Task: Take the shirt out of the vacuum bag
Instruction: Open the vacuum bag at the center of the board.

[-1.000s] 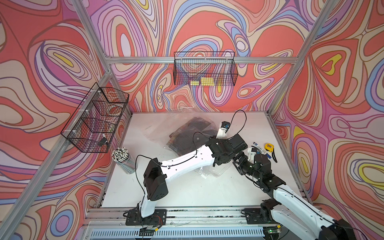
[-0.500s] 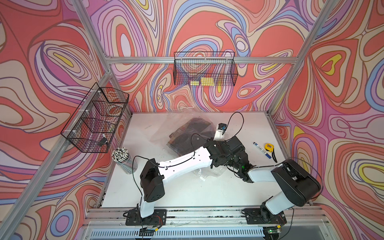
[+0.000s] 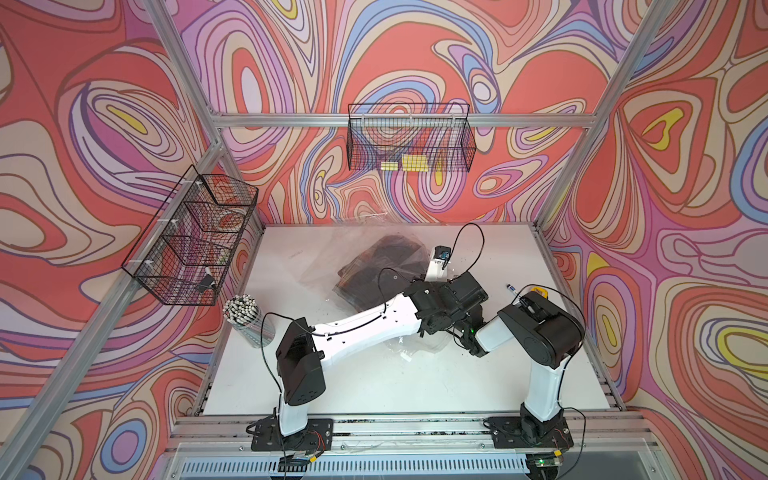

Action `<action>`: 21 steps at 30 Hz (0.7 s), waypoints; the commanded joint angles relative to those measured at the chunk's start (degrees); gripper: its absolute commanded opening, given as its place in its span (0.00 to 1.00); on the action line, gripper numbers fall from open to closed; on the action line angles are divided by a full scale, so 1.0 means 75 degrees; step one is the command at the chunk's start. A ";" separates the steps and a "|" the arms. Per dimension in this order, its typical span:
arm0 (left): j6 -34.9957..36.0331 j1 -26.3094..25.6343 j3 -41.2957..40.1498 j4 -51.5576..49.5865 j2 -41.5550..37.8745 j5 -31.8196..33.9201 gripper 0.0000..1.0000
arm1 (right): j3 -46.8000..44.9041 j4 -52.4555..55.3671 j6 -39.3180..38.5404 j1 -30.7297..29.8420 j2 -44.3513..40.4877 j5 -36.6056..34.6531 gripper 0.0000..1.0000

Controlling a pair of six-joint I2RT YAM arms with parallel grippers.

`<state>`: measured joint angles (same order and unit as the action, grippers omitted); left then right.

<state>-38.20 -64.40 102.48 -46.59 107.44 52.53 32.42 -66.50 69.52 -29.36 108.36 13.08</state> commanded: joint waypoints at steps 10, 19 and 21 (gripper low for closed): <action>-0.0228 0.0019 -0.0167 0.0142 -0.0312 0.0121 0.00 | 0.0231 0.1298 -0.1039 -0.0233 -0.1248 -0.0371 0.98; -0.0319 0.0056 -0.0243 0.0177 -0.0382 0.0068 0.00 | 0.0310 0.0103 -0.0134 -0.0376 0.0421 -0.0111 0.98; -0.0299 0.0056 -0.0253 0.0200 -0.0409 0.0081 0.00 | 0.0468 -0.0116 -0.0106 -0.0453 0.0682 -0.0069 0.95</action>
<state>-39.53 -64.12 100.38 -45.39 106.89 52.51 34.83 -62.72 66.63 -31.62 111.42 12.16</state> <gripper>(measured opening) 0.051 0.959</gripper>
